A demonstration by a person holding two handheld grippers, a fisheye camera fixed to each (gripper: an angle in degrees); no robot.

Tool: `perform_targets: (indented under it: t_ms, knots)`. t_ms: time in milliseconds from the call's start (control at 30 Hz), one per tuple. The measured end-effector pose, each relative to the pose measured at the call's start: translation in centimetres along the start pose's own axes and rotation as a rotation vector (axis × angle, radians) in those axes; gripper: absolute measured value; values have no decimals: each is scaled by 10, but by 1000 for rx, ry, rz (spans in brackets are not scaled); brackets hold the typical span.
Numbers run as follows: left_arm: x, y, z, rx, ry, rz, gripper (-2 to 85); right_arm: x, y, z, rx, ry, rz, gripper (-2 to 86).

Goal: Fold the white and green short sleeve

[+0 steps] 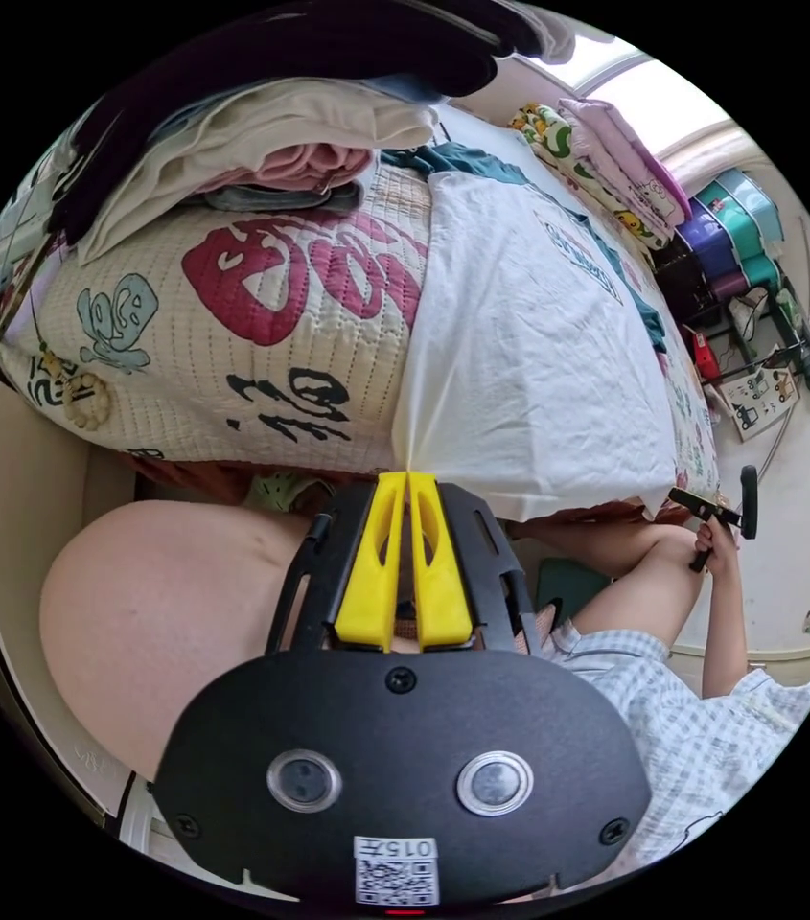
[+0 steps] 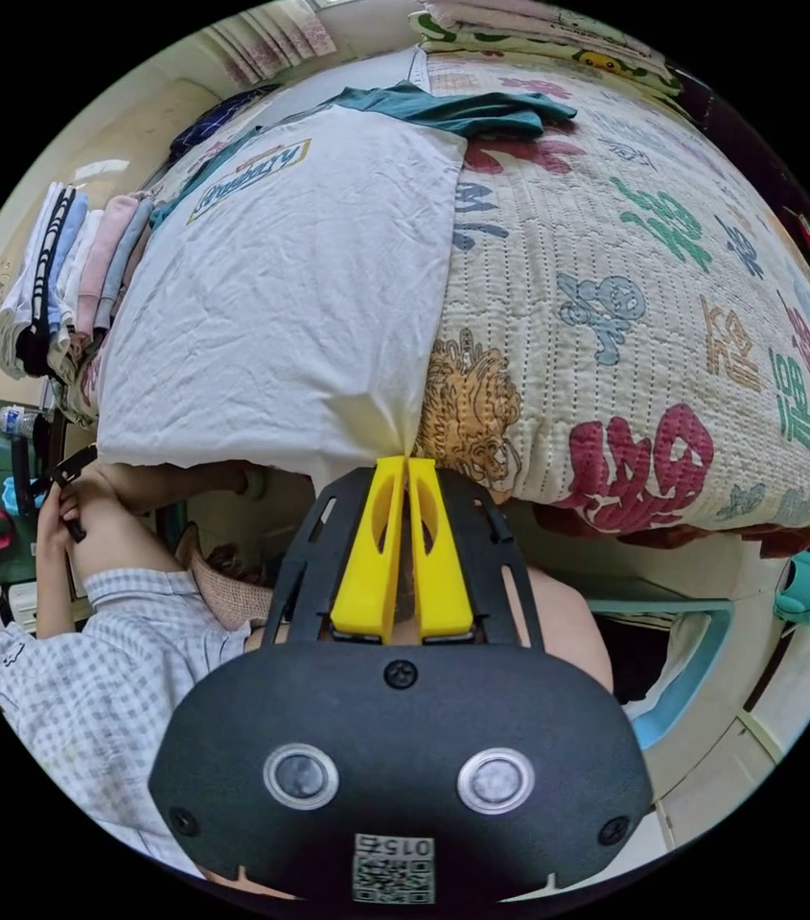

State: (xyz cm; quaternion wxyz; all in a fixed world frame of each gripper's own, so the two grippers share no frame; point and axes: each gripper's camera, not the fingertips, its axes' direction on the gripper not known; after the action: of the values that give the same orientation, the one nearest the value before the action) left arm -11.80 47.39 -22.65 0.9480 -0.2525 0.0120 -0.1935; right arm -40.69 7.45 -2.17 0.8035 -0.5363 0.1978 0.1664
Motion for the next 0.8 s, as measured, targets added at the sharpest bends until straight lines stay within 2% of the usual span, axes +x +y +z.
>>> perform_targets:
  t_ms: [633,800]
  knots:
    - [-3,47,-28,43,-2,-48,-8,-47,14,60,23,97,-48,-4]
    - [5,72,-58,135,28,-16,-7,-52,26,74,54,76,-51,-4]
